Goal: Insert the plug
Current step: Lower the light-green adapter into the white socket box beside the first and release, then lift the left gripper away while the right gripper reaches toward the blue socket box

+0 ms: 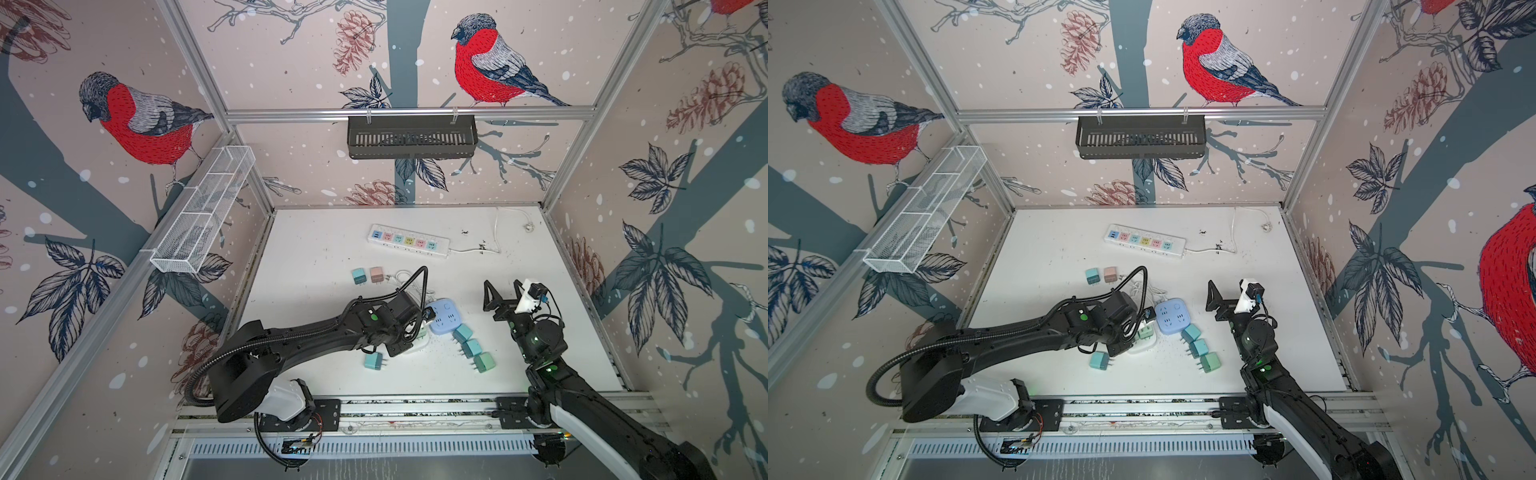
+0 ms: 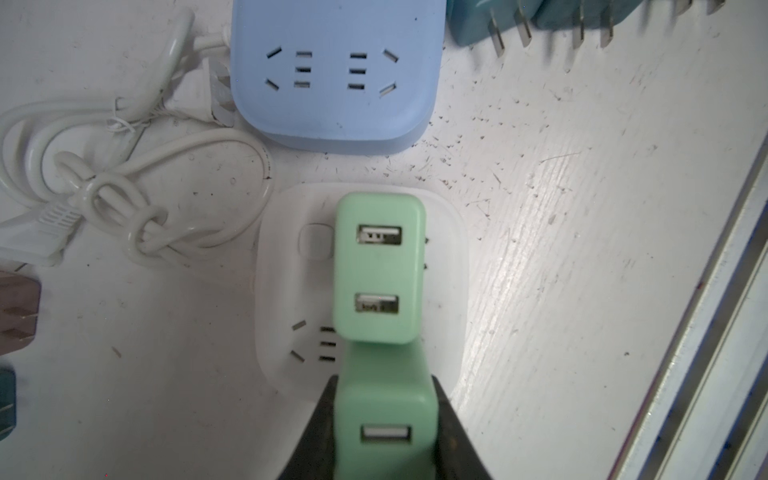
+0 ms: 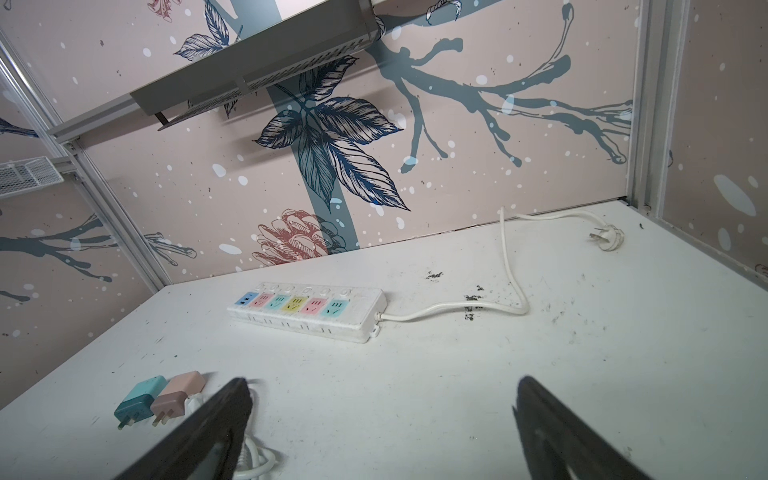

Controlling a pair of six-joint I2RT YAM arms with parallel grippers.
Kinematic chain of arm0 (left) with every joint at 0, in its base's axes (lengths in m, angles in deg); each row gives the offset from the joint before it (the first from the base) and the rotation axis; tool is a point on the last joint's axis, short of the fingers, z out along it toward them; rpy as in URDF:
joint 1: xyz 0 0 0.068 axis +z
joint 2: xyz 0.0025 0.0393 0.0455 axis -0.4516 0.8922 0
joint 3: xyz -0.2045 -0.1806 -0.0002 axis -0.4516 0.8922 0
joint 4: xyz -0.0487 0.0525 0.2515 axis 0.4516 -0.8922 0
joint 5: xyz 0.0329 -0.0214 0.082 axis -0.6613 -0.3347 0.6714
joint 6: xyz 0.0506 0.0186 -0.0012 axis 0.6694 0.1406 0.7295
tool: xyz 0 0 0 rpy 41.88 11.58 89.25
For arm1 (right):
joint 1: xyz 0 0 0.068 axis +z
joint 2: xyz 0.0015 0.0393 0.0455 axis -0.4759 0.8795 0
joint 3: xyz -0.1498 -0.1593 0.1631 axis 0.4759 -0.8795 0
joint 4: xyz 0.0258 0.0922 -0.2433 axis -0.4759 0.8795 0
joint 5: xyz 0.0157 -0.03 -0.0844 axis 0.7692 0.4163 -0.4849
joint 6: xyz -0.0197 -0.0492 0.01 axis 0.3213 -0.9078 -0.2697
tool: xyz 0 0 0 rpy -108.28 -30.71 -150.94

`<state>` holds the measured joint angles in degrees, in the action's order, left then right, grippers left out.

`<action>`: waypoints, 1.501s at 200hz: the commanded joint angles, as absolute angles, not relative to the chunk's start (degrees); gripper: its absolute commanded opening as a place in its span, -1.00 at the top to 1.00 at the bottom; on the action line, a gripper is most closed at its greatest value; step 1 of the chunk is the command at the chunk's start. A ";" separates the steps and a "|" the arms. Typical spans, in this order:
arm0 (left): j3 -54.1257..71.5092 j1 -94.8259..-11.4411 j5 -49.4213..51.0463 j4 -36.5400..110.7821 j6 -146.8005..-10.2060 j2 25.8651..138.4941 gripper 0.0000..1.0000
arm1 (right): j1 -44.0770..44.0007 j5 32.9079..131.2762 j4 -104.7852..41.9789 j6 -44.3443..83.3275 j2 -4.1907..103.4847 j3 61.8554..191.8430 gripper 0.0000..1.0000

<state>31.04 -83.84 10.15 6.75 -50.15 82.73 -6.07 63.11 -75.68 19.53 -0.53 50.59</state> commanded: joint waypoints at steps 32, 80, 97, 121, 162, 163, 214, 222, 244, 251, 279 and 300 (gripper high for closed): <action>30.27 -82.01 7.51 3.33 -49.91 86.50 1.00 | -5.94 63.90 -77.41 18.95 -0.44 47.97 -0.99; 29.86 -81.07 6.67 2.91 -49.06 89.25 1.00 | -5.99 63.84 -77.57 18.92 -0.43 48.01 -0.99; 29.94 -81.01 6.25 3.85 -48.83 87.95 0.63 | -5.99 63.97 -77.45 18.91 -0.34 47.98 -0.99; 30.81 -81.08 8.66 5.51 -50.02 84.02 -0.38 | -5.92 64.06 -77.45 18.88 -0.20 48.05 -0.99; 31.38 -81.23 11.15 7.94 -51.23 74.90 -0.98 | -5.99 64.13 -77.53 18.81 0.43 48.33 -0.99; 31.39 -81.24 11.11 8.03 -51.29 74.51 -0.98 | -5.96 64.11 -77.56 18.79 0.50 48.33 -0.99; 44.06 -81.42 21.01 26.59 -59.72 49.64 -0.98 | -5.73 65.30 -77.32 18.49 2.25 49.21 -0.87; 48.50 -81.35 25.88 31.98 -63.99 44.95 -0.98 | -5.73 65.53 -77.35 18.33 2.60 49.32 -0.83; 59.89 -79.73 34.11 41.14 -71.99 33.69 -0.98 | -5.41 67.14 -75.78 18.14 2.78 50.21 -0.71; 62.81 -79.34 34.72 42.48 -71.81 30.66 -0.98 | -5.00 68.09 -73.88 18.10 2.23 50.76 -0.65; 70.26 -79.04 38.78 44.17 -69.57 20.86 -0.98 | 1.73 67.12 -66.84 20.26 -2.72 51.97 -0.52; 75.17 -79.05 44.56 48.16 -69.98 15.45 -0.98 | 10.25 61.85 -63.86 22.52 -5.65 51.92 -0.46</action>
<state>70.89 -79.16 35.77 39.03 -68.53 19.78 3.13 66.91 -68.66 19.64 -3.24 51.47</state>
